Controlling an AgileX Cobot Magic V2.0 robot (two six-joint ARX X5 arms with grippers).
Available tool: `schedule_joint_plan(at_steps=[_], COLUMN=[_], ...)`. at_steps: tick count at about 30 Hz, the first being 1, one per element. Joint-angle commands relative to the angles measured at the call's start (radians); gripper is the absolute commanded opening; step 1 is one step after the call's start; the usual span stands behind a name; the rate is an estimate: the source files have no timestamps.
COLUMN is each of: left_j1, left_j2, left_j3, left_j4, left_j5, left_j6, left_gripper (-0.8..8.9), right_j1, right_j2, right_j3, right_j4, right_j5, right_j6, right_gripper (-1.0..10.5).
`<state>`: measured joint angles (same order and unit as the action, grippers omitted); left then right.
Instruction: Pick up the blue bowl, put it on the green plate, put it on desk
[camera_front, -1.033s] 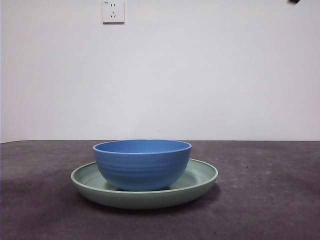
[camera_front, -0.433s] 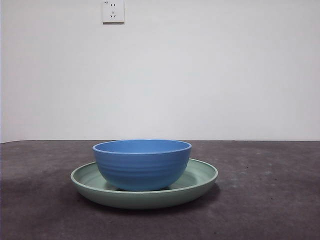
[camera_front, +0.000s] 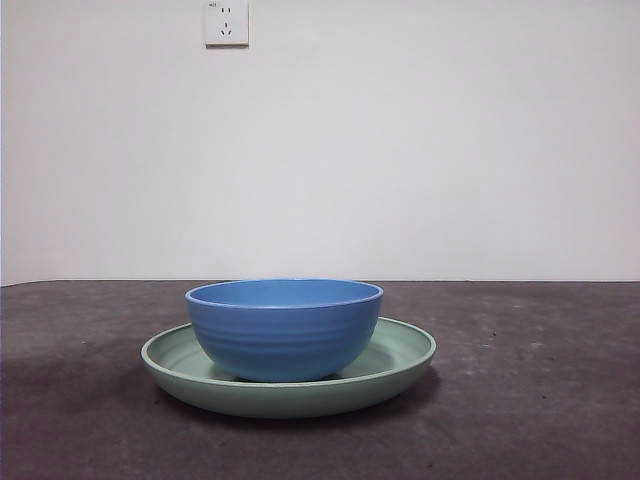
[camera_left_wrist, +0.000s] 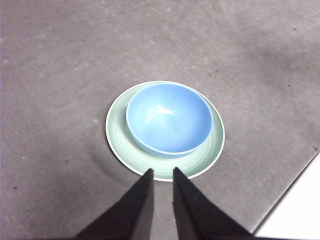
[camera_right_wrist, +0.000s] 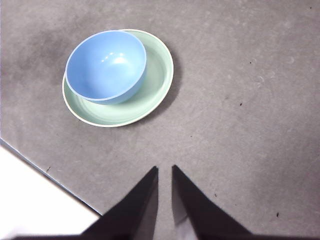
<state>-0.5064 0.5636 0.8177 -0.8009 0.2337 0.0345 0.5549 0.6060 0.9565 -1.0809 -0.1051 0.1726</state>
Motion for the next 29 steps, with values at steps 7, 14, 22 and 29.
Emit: schedule_joint_plan(at_steps=[7,14,22,29], left_j1=[0.089,0.328,0.474,0.479], left_j2=[-0.043,-0.198,-0.414,-0.535], left_j3=[-0.042,-0.286,-0.673,-0.762], left_j4=[0.04,0.19,0.476,0.491], left_j5=[0.012,0.011,0.002,-0.151], left_j6=[-0.005,-0.001,-0.039,-0.106], left_gripper=[0.61,0.61,0.61,0.61], right_j1=[0.006,0.006,0.006,0.006], right_j2=[0.004,0.004,0.004,0.004], right_j3=[0.006,0.006,0.006,0.006], right_j4=[0.01,0.01,0.01,0.01], right_j5=[0.002,0.002,0.002,0.002], right_j6=[0.01,0.01,0.01,0.01], right_gripper=[0.4,0.4,0.4,0.4])
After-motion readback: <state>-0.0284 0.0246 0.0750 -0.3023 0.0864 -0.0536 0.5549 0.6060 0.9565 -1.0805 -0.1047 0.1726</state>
